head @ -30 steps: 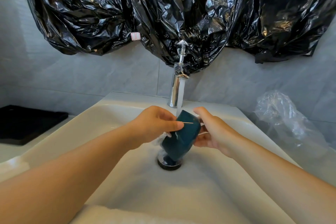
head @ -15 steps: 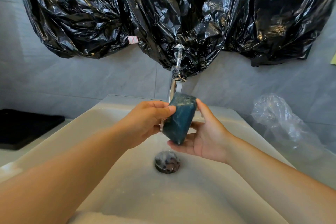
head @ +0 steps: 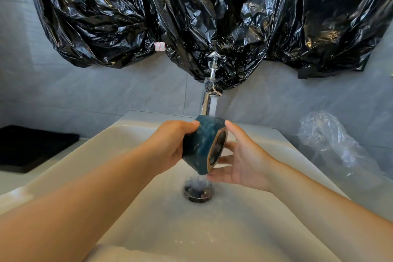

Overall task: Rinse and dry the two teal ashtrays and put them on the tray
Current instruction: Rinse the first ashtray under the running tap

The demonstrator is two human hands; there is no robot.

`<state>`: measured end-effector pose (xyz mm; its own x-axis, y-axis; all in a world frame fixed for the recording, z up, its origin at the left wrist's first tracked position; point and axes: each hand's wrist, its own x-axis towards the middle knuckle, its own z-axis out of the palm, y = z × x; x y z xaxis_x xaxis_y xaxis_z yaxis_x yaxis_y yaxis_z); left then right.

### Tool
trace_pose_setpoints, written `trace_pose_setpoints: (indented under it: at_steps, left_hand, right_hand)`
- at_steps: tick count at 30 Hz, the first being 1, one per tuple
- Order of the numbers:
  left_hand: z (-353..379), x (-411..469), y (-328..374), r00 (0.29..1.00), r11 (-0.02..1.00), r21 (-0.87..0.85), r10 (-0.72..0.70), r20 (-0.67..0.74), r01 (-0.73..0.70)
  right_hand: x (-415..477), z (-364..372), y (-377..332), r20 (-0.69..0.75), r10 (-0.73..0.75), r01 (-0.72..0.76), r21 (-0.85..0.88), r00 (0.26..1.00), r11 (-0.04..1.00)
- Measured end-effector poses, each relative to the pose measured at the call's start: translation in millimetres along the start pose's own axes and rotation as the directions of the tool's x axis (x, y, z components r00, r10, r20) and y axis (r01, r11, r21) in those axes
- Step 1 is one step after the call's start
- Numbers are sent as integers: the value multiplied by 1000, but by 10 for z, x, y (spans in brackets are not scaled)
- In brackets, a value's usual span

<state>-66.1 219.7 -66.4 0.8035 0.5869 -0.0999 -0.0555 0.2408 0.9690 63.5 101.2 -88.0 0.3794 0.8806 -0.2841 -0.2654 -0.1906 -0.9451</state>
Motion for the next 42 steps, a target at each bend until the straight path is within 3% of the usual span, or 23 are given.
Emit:
trace_pose_setpoints:
  at_steps: [4, 6, 9, 11, 13, 17, 20, 23, 26, 28, 30, 33, 35, 39, 42]
  left_hand:
    - [1, 14, -16, 1000, 996, 94, -7, 18, 5]
    - [-7, 15, -3, 1000, 994, 104, -20, 17, 18]
    - [-26, 21, 2, 998, 996, 70, -57, 0, 57]
    - [-38, 22, -14, 997, 995, 55, -76, -30, 77]
    - [-30, 13, -19, 996, 996, 50, -76, -56, 78]
    - [-9, 18, -11, 995, 997, 35, -61, -78, 64]
    - [7, 15, -25, 997, 995, 72, -60, -47, 63]
    - [5, 13, -35, 998, 989, 137, -45, -49, 51]
    - [2, 13, -29, 998, 988, 146, -51, -39, 56]
    - [-3, 17, -27, 996, 990, 129, -46, -71, 55]
    - [-11, 14, -21, 993, 994, 103, -32, -110, 44]
    - [-6, 1, 1, 991, 998, 64, -12, -131, 21]
    - [7, -11, 9, 992, 998, 55, -2, -123, 9]
    - [25, -13, -1, 994, 996, 90, 2, -106, 7]
    - [22, -1, -2, 997, 992, 122, -3, -77, 12]
  right_hand:
    - [-28, 39, 13, -5, -8, 8, 20, 1000, 1000]
    - [-36, 61, 13, -58, -89, 80, -146, 994, 986]
    - [-34, 80, 23, -94, -325, 246, -467, 941, 849]
    - [-30, 97, 40, -67, -402, 313, -518, 913, 796]
    - [-7, 80, 60, -44, -304, 256, -435, 952, 863]
    - [-8, 22, 30, 2, 22, -22, -137, 1000, 990]
    - [-40, 36, 15, 22, 19, -20, 35, 1000, 999]
    - [-61, 72, 10, -39, -81, 76, -110, 996, 991]
    - [-69, 64, -2, -77, -310, 244, -451, 948, 858]
    - [-75, 76, -1, -54, -405, 321, -519, 913, 792]
    - [-34, 53, 18, -54, -365, 302, -458, 930, 836]
    - [16, 3, 18, -68, -81, 64, -221, 994, 973]
    - [14, -25, 14, -19, 72, -73, -51, 997, 996]
    - [-21, 30, 26, 52, 45, -48, 54, 998, 997]
    - [-12, 39, 25, -38, -46, 43, -93, 998, 995]
